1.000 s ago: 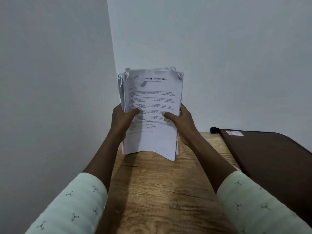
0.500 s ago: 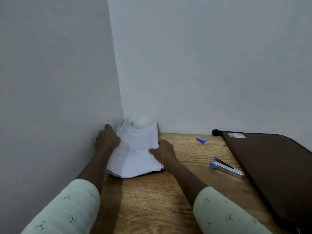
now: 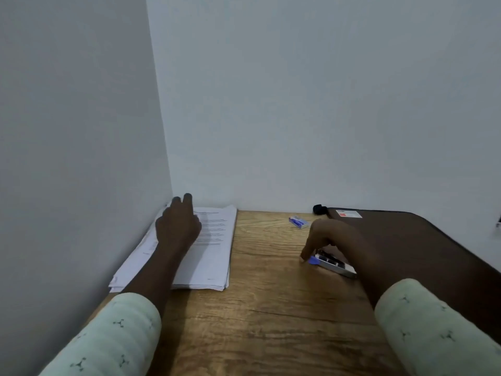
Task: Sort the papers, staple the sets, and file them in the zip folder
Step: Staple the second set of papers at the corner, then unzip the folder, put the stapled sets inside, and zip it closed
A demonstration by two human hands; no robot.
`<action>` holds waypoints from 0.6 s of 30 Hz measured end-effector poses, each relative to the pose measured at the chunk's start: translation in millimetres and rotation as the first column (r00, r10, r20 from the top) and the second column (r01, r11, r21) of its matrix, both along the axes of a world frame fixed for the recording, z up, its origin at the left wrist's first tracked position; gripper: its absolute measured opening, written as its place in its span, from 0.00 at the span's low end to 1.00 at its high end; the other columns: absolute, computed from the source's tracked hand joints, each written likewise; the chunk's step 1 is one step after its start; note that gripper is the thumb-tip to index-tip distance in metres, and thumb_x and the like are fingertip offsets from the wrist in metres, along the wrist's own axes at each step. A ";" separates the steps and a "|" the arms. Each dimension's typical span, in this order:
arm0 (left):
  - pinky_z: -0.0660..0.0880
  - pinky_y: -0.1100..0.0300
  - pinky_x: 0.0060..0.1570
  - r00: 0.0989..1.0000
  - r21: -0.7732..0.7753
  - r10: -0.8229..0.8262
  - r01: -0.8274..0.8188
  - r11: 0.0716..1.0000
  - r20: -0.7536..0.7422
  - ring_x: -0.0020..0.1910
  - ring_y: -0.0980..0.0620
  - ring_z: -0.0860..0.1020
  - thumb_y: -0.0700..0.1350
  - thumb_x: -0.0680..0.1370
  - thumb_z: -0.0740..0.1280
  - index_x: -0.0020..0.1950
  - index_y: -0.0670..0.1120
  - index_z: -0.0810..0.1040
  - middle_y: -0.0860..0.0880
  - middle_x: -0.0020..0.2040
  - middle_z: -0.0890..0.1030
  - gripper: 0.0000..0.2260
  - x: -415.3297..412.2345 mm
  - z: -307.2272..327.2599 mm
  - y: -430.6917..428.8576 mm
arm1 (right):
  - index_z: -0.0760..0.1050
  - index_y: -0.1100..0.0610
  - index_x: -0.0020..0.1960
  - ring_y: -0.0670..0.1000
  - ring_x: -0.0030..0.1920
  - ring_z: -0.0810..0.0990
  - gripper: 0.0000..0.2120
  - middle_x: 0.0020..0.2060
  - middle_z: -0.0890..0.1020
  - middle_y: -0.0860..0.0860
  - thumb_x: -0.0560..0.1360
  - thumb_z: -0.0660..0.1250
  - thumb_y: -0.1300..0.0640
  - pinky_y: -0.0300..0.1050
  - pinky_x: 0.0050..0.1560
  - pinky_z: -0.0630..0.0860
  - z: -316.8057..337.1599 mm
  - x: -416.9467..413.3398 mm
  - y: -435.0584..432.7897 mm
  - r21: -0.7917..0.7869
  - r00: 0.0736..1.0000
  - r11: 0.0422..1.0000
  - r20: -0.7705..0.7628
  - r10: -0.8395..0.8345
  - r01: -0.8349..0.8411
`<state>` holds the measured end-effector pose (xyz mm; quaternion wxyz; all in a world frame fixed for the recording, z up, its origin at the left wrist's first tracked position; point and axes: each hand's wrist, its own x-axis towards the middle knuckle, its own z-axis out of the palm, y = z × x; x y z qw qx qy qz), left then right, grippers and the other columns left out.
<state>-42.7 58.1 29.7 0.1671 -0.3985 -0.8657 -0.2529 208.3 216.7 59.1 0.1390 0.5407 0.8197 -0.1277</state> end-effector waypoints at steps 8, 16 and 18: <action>0.71 0.51 0.48 0.958 0.252 -0.173 0.113 0.961 0.229 0.53 0.41 0.78 0.46 0.78 0.65 0.63 0.49 0.76 0.47 0.52 0.82 0.14 41.5 -24.4 40.5 | 0.75 0.60 0.56 0.52 0.44 0.78 0.25 0.45 0.78 0.53 0.67 0.79 0.48 0.49 0.56 0.78 10.1 29.4 4.0 -0.192 0.996 0.977 0.006 -0.092 0.091; 0.74 0.50 0.47 0.920 0.397 -0.182 0.031 0.917 0.348 0.47 0.44 0.79 0.45 0.78 0.65 0.56 0.52 0.78 0.53 0.40 0.81 0.09 55.6 -40.5 48.1 | 0.70 0.56 0.53 0.51 0.43 0.76 0.12 0.47 0.76 0.53 0.74 0.70 0.54 0.40 0.34 0.69 -10.1 20.7 33.8 0.280 0.938 0.940 -0.334 -0.093 0.193; 0.75 0.50 0.48 0.915 0.406 -0.186 0.026 0.914 0.359 0.46 0.44 0.79 0.45 0.77 0.66 0.56 0.52 0.79 0.53 0.39 0.81 0.08 55.2 -43.4 52.6 | 0.69 0.56 0.48 0.54 0.48 0.77 0.08 0.52 0.77 0.55 0.76 0.68 0.55 0.43 0.40 0.71 -24.1 10.5 47.5 0.320 0.896 0.916 -0.435 -0.086 0.243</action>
